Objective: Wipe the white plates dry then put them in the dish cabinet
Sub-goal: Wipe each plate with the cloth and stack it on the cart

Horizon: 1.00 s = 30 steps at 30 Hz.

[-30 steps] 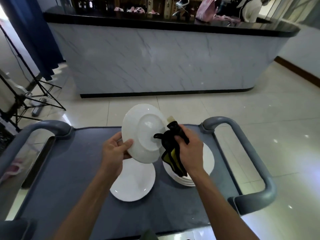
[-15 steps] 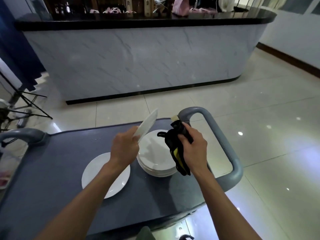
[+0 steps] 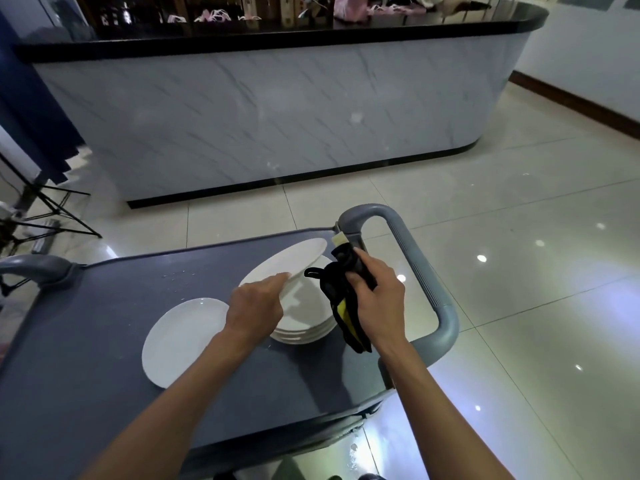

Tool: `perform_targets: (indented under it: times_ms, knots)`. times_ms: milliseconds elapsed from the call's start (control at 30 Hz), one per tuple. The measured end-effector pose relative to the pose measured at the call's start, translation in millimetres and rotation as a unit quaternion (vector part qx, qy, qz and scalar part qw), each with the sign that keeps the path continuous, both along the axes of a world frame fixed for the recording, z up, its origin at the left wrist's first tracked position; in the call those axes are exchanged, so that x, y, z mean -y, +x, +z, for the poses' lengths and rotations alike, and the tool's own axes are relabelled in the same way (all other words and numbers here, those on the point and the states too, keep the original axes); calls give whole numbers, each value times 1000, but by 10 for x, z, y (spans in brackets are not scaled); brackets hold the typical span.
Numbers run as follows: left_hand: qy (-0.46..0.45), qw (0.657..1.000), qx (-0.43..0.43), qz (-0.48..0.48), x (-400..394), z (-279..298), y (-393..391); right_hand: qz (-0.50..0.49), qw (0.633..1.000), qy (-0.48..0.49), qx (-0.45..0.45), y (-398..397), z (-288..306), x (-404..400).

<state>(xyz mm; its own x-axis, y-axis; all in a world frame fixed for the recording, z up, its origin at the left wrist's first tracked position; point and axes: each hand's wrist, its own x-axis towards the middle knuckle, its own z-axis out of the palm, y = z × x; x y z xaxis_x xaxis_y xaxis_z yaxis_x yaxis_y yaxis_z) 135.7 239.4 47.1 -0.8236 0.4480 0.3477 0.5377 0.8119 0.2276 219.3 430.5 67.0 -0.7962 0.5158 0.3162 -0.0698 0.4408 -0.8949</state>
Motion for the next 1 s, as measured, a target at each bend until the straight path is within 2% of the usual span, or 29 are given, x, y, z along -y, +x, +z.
perform_targets:
  times_ms: [300, 400, 567, 1000]
  knots:
    - [-127, 990, -12, -61, -144, -113, 195, 4, 999, -10, 32, 131, -224, -172]
    - [-153, 984, 46, -77, -201, -241, 237, 6, 999, -19, 34, 156, -292, -193]
    - [-232, 966, 71, -89, -267, -452, 275, 2, 999, -12, 42, 207, -373, -213]
    - [-255, 955, 84, -129, -121, -592, 244, 7, 998, 13, 62, 221, -426, -147]
